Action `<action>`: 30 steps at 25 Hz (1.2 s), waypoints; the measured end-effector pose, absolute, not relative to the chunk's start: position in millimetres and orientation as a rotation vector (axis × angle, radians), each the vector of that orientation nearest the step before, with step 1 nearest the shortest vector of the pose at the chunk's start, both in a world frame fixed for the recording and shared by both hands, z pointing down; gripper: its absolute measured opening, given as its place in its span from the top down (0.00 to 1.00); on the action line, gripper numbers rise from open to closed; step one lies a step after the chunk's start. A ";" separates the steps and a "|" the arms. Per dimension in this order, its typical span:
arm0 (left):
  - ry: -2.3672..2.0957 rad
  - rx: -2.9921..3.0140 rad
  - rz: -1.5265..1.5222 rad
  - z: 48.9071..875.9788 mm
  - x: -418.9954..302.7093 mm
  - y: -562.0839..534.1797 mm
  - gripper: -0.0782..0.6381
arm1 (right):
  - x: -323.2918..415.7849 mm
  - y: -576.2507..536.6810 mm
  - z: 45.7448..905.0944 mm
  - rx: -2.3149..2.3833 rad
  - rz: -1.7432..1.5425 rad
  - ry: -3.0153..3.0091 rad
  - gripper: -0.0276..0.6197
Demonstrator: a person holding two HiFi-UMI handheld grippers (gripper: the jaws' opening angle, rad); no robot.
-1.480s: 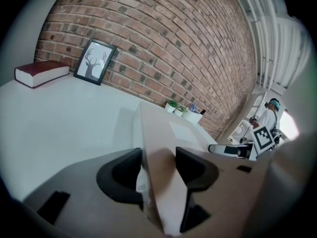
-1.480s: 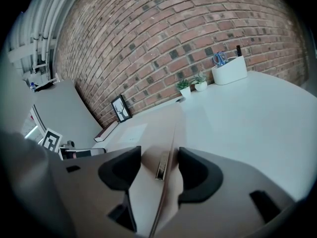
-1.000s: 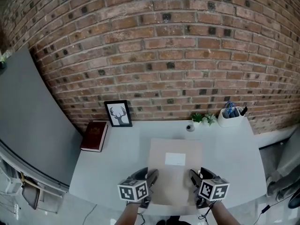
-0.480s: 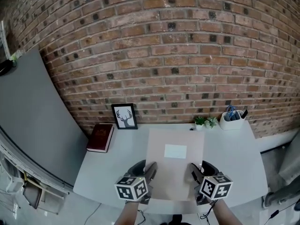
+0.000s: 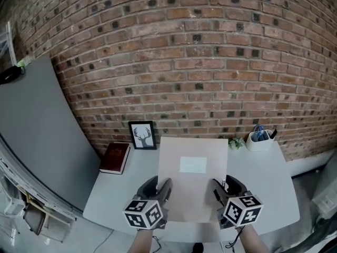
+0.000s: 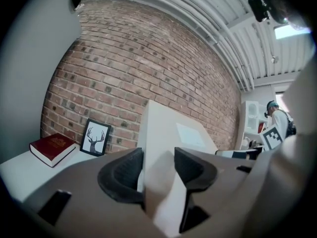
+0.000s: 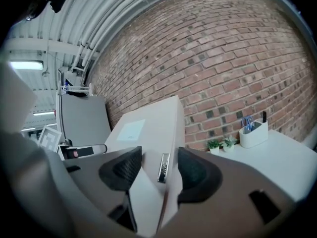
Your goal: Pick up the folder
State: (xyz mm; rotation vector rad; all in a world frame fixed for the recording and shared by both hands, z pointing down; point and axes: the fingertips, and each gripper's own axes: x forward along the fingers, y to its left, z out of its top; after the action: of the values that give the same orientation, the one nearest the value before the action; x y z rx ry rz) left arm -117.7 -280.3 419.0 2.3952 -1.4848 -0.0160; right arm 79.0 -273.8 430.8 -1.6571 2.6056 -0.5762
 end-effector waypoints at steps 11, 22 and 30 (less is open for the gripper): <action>-1.546 2.425 -0.126 384.0 -133.5 -263.5 0.61 | 64.1 -263.4 388.3 -1.613 -0.404 2.613 0.61; -1.582 2.437 -0.174 367.0 -147.7 -250.4 0.61 | 50.9 -254.2 363.9 -1.575 -0.301 2.622 0.62; -1.588 2.457 -0.175 362.3 -147.3 -249.0 0.61 | 51.6 -252.6 360.5 -1.584 -0.283 2.613 0.64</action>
State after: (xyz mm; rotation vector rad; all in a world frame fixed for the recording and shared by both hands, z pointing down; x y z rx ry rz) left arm -147.3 -249.0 362.3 2.4572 -1.5878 -0.1751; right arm 51.6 -252.6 360.5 -1.5837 2.6127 -0.2832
